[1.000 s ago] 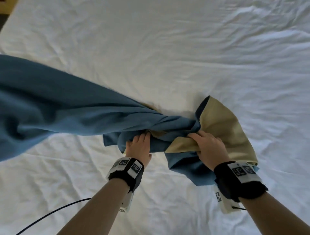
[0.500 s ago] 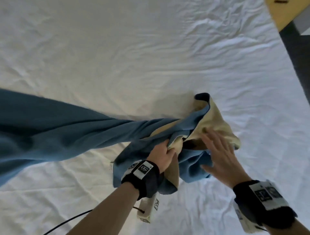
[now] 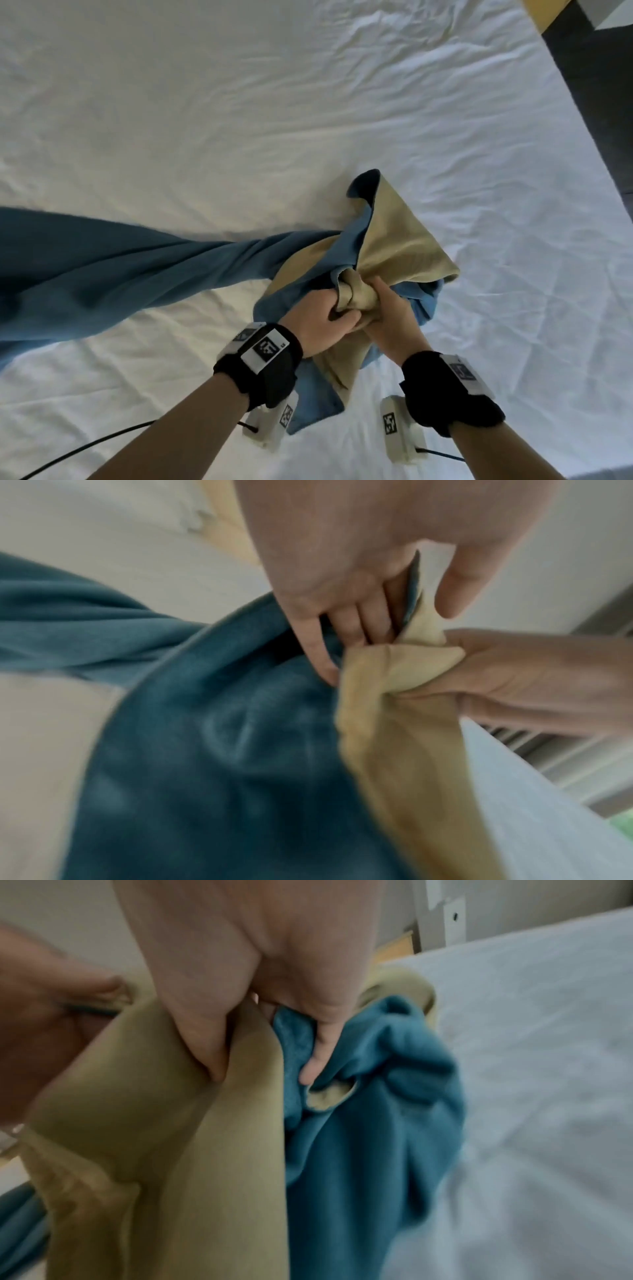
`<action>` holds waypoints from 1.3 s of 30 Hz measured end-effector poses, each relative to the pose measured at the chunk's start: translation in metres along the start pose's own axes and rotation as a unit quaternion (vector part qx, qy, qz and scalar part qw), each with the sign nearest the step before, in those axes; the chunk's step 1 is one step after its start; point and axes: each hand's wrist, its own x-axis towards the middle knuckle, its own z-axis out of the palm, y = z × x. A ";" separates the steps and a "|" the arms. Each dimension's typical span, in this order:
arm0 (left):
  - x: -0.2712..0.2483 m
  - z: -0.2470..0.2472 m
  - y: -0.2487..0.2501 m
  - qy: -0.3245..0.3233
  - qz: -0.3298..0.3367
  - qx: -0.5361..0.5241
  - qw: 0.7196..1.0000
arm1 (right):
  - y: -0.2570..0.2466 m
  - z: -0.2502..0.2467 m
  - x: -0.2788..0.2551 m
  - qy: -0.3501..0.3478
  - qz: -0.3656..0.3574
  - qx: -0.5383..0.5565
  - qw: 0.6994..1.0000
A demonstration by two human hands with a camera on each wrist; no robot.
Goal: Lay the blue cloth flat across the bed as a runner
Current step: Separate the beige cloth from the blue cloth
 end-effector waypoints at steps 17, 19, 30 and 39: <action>0.098 0.128 0.104 0.229 -0.046 0.154 0.960 | 0.168 -0.326 0.035 0.025 0.029 -0.311 0.950; 0.104 0.136 0.115 0.232 -0.032 0.160 0.959 | 0.168 -0.313 0.033 0.030 0.042 -0.276 0.960; 0.126 0.104 0.072 0.266 -0.040 0.319 0.909 | 0.135 -0.187 0.045 0.019 0.122 -0.233 0.965; 0.172 0.071 0.057 0.057 -0.081 0.418 0.903 | 0.123 -0.127 -0.012 0.104 -0.131 -0.232 0.958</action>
